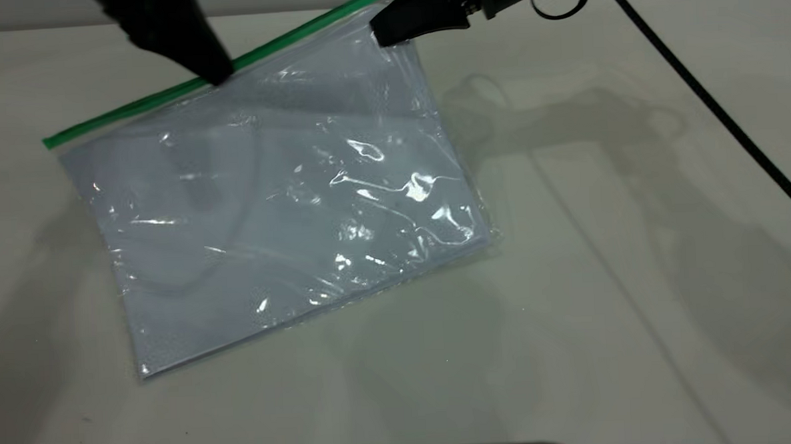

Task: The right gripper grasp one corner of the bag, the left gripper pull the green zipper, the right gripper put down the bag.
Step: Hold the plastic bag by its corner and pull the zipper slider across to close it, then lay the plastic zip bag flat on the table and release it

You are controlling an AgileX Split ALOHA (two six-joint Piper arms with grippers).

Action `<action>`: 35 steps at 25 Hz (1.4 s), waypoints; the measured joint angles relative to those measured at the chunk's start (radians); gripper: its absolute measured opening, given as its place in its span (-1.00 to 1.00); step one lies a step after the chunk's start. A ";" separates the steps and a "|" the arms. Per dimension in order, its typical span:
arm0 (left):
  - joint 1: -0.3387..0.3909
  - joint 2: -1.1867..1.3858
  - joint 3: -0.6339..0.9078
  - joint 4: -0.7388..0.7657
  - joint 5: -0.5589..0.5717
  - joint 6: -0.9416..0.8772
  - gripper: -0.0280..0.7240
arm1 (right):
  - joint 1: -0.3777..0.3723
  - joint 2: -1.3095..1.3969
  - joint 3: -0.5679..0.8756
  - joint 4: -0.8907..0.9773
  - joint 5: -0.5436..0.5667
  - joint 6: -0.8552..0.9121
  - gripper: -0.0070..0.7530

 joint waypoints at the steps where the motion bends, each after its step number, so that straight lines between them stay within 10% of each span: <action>1: 0.013 0.000 0.000 0.006 0.002 -0.014 -0.78 | -0.005 0.000 0.000 0.000 0.000 0.002 -0.90; 27: 0.153 0.000 0.000 0.039 0.034 -0.172 -0.77 | -0.090 0.000 0.000 -0.083 -0.169 0.157 -0.86; 35: 0.158 0.000 0.000 0.009 0.029 -0.178 -0.20 | -0.111 0.000 0.000 -0.143 -0.226 0.169 -0.23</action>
